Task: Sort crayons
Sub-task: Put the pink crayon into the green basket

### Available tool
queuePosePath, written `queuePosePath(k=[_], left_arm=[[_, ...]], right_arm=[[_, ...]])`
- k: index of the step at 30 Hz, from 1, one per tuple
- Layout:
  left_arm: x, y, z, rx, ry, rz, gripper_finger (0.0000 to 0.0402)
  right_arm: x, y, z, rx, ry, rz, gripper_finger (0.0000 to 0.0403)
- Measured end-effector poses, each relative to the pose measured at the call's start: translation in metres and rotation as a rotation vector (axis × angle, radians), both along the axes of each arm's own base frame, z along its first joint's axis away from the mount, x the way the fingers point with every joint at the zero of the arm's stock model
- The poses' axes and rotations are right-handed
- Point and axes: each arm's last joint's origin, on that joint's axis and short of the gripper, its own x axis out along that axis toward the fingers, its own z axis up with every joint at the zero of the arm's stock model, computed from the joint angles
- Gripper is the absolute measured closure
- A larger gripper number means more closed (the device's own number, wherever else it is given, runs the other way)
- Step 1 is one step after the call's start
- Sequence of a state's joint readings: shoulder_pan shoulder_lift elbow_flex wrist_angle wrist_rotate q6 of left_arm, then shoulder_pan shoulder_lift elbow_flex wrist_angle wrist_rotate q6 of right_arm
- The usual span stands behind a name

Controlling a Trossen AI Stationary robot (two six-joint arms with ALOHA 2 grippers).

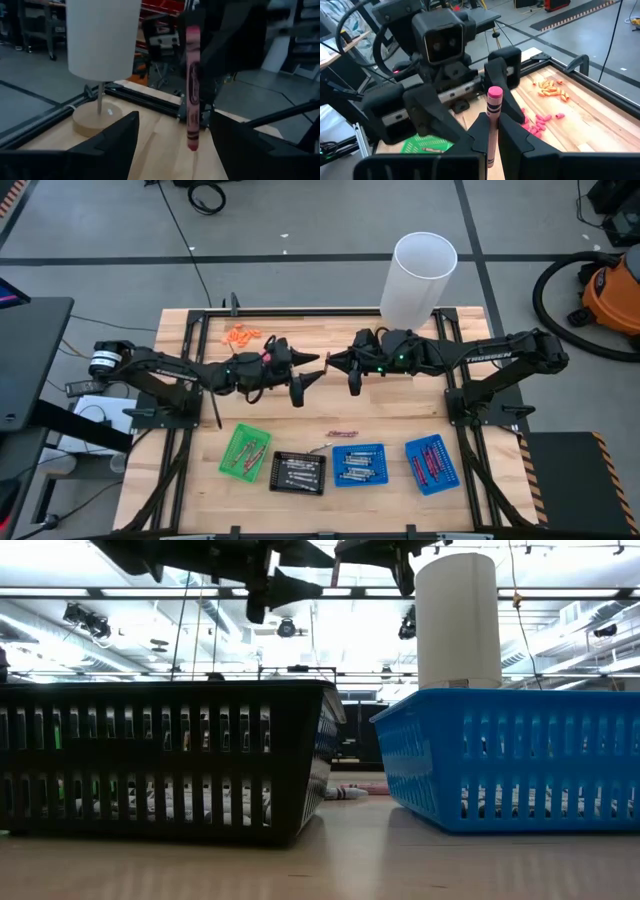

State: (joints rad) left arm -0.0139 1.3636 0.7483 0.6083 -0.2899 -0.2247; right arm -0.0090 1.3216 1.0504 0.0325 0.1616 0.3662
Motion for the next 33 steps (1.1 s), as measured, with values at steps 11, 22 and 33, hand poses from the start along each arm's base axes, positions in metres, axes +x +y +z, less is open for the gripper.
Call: queuePosePath(k=[11,22,33], left_arm=[[0.026,-0.001,0.0,0.04,-0.014,-0.033,0.0154],[0.028,-0.001,0.003,0.044,-0.003,-0.033,0.0267],[0.028,0.005,0.0,-0.183,-0.028,-0.028,0.0381]], right_arm=[[0.0,0.0,0.001,-0.004,-0.013,0.001,0.0372],[0.0,0.0,0.001,-0.003,-0.017,0.001,0.0372],[0.001,0.009,0.0,-0.104,0.012,0.036,0.0358]])
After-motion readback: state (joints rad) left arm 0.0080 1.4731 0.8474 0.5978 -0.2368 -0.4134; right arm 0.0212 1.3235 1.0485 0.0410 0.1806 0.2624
